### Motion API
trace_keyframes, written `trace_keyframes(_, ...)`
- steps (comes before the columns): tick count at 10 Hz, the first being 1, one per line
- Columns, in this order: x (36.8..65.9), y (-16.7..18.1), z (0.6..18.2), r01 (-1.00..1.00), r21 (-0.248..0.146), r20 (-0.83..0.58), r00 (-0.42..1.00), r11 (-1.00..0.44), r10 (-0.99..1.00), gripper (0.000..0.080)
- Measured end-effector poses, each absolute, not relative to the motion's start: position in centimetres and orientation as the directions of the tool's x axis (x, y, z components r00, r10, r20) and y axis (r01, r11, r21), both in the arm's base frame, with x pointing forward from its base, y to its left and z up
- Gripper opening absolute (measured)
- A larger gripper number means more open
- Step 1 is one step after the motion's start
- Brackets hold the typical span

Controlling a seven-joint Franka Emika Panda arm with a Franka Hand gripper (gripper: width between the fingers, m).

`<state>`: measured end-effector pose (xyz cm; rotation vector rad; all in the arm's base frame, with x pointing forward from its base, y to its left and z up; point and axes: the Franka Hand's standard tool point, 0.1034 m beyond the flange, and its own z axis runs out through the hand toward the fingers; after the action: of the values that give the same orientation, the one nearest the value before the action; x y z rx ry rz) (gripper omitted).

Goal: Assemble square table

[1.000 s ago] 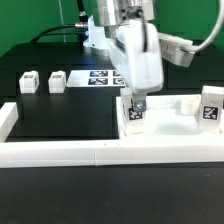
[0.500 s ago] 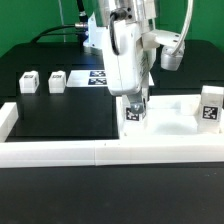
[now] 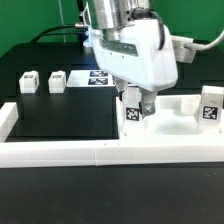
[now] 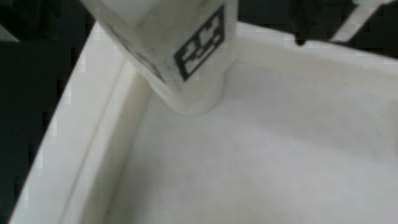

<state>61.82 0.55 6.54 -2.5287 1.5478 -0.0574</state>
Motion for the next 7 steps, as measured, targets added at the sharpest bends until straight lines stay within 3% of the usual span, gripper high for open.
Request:
trace_keyframes(2,61.85,0.49,6.57,-0.774,-0.170,-0.023,0.622,-0.610,-0.783,0.0649)
trace_keyframes(4,62.26,1.05,7.06,-0.547,-0.137,0.016,0.833,-0.826,-0.554,0.0649)
trace_keyframes(6,62.43,1.42,7.16,-0.561,-0.140,0.021,0.822,-0.816,-0.569,0.0649)
trace_keyframes(7,62.42,1.35,7.15,-0.561,-0.140,0.022,0.822,-0.816,-0.569,0.0534)
